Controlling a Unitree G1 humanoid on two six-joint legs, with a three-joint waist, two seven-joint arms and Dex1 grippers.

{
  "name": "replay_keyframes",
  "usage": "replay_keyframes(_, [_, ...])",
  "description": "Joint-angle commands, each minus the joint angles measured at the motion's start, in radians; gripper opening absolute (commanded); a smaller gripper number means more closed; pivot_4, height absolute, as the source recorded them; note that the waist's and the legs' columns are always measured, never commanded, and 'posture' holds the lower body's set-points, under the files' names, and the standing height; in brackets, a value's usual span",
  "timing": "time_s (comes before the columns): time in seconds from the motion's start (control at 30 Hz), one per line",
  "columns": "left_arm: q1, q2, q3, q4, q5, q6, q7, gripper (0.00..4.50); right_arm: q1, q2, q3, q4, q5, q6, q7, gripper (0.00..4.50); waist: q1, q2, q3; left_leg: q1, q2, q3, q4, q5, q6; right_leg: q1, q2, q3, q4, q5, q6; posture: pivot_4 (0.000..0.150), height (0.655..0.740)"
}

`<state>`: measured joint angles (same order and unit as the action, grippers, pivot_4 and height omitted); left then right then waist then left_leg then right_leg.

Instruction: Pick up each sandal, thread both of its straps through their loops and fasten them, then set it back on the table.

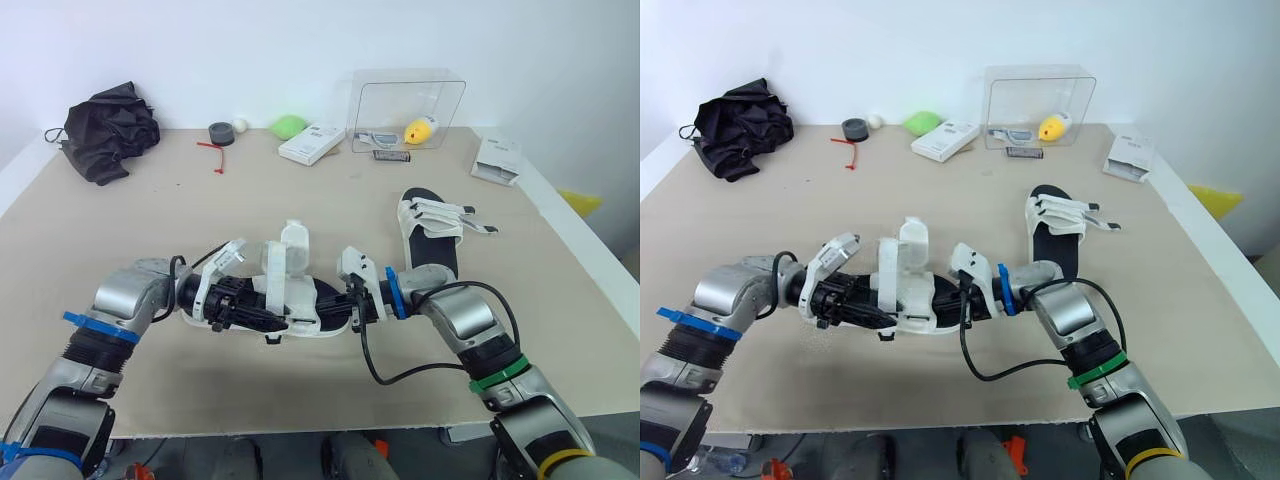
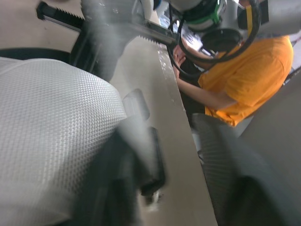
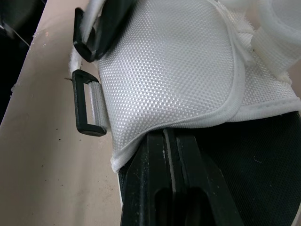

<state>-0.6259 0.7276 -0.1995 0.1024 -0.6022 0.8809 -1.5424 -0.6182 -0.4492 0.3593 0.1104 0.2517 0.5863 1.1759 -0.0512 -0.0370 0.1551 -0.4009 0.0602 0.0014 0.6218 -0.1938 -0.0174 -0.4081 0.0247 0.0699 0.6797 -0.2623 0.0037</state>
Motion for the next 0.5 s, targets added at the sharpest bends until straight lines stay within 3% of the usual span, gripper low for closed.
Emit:
replay_keyframes(0.03, [-0.023,0.138,0.03,-0.127,-0.135,0.148,-0.061,2.11,0.038,-0.017,0.05,0.053,-0.047,0.036,-0.015,0.0,0.001,0.0,0.0,0.0,0.0,0.0,0.0,0.0,0.0,0.0,0.0,0.0,0.0,0.0,0.0,0.15,0.74])
replay_keyframes(0.13, [-0.003,0.281,0.008,-0.192,-0.24,0.207,-0.072,2.11,0.038,-0.019,0.051,0.052,-0.047,0.035,-0.011,0.0,-0.007,-0.003,0.004,-0.002,0.002,-0.001,-0.001,0.0,0.0,-0.002,0.003,0.001,0.0,0.0,-0.001,0.15,0.74])
replay_keyframes(0.27, [0.069,0.413,-0.033,-0.23,-0.269,0.134,-0.072,2.11,0.036,-0.02,0.05,0.051,-0.047,0.036,-0.005,0.0,-0.006,-0.001,0.004,0.0,0.002,-0.001,-0.002,-0.001,-0.001,-0.001,0.002,0.001,0.0,-0.004,-0.004,0.15,0.74])
replay_keyframes(0.37, [0.162,0.424,-0.042,-0.261,-0.194,0.025,-0.072,2.11,0.035,-0.02,0.058,0.049,-0.051,0.038,-0.005,0.0,-0.002,-0.001,0.005,0.0,0.002,0.0,-0.002,-0.001,-0.001,-0.001,0.002,0.001,0.0,-0.006,-0.007,0.15,0.74])
replay_keyframes(0.5, [0.26,0.329,-0.018,-0.294,-0.136,-0.072,0.014,2.11,0.028,-0.02,0.083,0.051,-0.082,0.063,-0.034,0.0,0.0,-0.001,0.004,0.0,0.002,0.001,-0.002,-0.001,-0.001,-0.001,0.001,0.002,0.001,-0.006,-0.007,0.15,0.74])
